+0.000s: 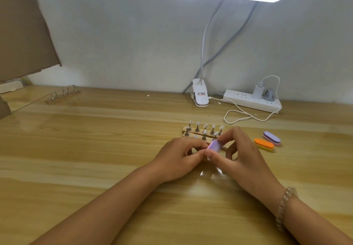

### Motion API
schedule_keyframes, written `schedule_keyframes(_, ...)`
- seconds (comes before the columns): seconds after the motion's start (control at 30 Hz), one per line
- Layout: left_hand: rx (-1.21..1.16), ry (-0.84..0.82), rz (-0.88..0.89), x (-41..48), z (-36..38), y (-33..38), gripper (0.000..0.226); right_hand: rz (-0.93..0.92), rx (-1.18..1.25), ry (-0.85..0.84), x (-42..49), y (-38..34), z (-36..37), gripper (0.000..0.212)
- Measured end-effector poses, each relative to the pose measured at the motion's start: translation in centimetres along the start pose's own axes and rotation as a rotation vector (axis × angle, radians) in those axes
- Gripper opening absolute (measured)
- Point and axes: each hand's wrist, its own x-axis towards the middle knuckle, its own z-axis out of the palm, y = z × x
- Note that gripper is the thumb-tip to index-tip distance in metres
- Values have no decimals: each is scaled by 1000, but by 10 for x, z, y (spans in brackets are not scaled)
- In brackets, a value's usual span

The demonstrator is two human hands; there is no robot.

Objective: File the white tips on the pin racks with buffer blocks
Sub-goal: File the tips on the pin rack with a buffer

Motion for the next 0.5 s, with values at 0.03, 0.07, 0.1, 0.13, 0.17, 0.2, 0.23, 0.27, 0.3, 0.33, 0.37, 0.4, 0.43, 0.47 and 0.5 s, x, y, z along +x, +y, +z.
schedule_keyframes(0.03, 12, -5, 6, 0, 0, 0, 17, 35, 14, 21, 3, 2, -1, 35)
schedule_keyframes(0.07, 14, -10, 14, 0, 0, 1, 19, 41, 4, 32, 3, 3, -2, 34)
schedule_keyframes(0.1, 7, -16, 22, 0, 0, 1, 23, 18, -19, 31, 2, 3, -1, 35)
schedule_keyframes(0.13, -8, -17, 26, 0, -1, 1, 25, -26, -39, 18, -1, 1, -1, 37)
schedule_keyframes(0.17, -24, -15, 26, -1, -1, 0, 26, -70, -56, -7, -4, -1, 0, 38)
schedule_keyframes(0.2, -32, -12, 24, -1, -1, 0, 24, -98, -64, -33, -6, -2, 1, 39)
schedule_keyframes(0.23, -31, -9, 22, -1, -1, -1, 23, -96, -60, -46, -6, -2, 1, 38)
schedule_keyframes(0.27, -21, -5, 21, 0, 0, 0, 23, -69, -33, -38, -3, -1, 1, 37)
schedule_keyframes(0.3, -8, -2, 22, 0, 0, 0, 25, -30, 2, -18, -1, 0, 1, 36)
schedule_keyframes(0.33, 5, 2, 26, 0, 1, 1, 27, 0, 20, 4, 1, 2, 0, 35)
schedule_keyframes(0.37, 11, 6, 28, 0, 1, 1, 28, 9, 4, 19, 2, 3, 0, 34)
schedule_keyframes(0.4, 3, 4, 26, 0, 1, 1, 25, -6, -34, 26, 1, 2, 0, 35)
schedule_keyframes(0.43, -12, -3, 24, 0, 1, 0, 21, -37, -73, 20, -1, 1, 0, 37)
schedule_keyframes(0.47, -24, -12, 22, 0, 1, -1, 17, -68, -96, 3, -3, 0, 0, 39)
schedule_keyframes(0.5, -29, -19, 22, 0, 1, -2, 15, -85, -99, -23, -5, -1, -1, 40)
